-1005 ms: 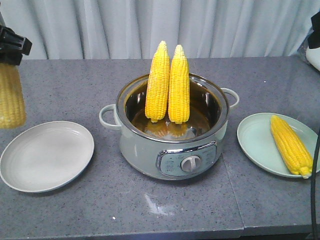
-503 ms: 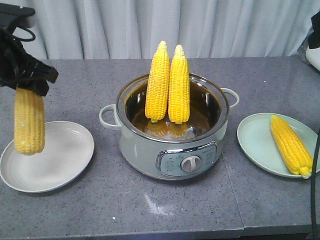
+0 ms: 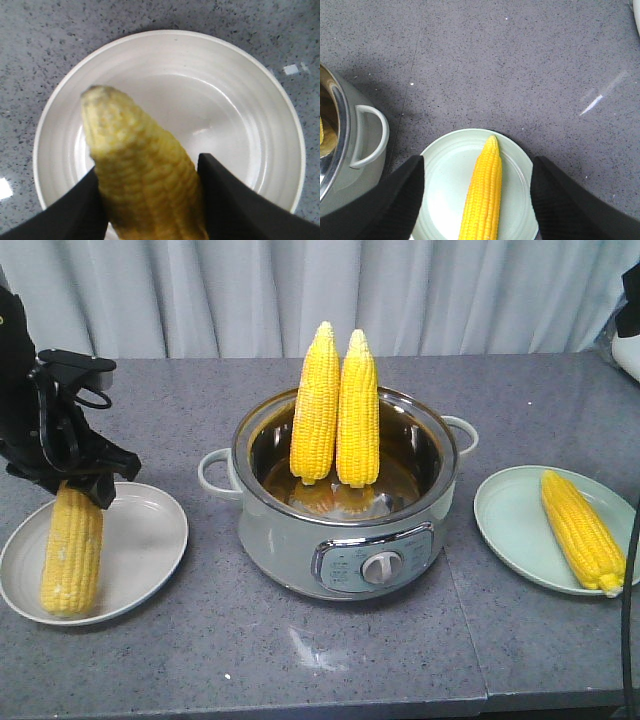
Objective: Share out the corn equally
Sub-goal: 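Open the left gripper and raise it away from the cob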
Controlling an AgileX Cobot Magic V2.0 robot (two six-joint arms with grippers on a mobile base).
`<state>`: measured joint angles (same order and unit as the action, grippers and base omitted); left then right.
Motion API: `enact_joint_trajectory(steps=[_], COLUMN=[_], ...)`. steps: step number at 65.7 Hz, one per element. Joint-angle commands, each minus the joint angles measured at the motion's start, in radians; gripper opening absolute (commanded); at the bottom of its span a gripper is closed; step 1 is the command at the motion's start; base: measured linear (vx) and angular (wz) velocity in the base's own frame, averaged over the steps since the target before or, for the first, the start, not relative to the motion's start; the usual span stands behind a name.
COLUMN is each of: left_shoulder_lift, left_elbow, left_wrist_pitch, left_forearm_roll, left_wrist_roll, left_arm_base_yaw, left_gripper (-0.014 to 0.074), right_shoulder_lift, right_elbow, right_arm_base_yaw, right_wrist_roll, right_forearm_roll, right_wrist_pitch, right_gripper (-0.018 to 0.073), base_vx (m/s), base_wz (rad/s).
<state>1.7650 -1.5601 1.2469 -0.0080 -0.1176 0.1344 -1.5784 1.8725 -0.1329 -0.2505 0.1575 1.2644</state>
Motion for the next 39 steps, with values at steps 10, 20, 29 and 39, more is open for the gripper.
enact_joint_trajectory(steps=[10, 20, 29, 39], left_shoulder_lift=[-0.007, 0.01, 0.015, 0.015], left_elbow=[-0.021, -0.021, -0.024, -0.03], left_wrist_pitch=[-0.003, -0.003, -0.006, -0.01], left_forearm_roll=[-0.012, -0.012, -0.012, -0.01], left_wrist_roll=[0.009, 0.009, 0.009, 0.006], left_arm_base_yaw=[0.007, 0.007, 0.006, 0.004], left_gripper=[0.0213, 0.0298, 0.0381, 0.0435], right_shoulder_lift=[0.041, 0.041, 0.041, 0.041], right_elbow=[0.029, 0.029, 0.029, 0.029], right_arm_base_yaw=[-0.003, -0.003, -0.003, -0.003], right_wrist_roll=[-0.004, -0.004, -0.004, -0.004], right_forearm_roll=[0.011, 0.011, 0.011, 0.011], right_wrist_pitch=[0.004, 0.004, 0.004, 0.004], right_gripper=[0.0456, 0.0456, 0.0456, 0.0456], base_vx=[0.0, 0.0, 0.0, 0.0], base_wz=[0.0, 0.0, 0.0, 0.0])
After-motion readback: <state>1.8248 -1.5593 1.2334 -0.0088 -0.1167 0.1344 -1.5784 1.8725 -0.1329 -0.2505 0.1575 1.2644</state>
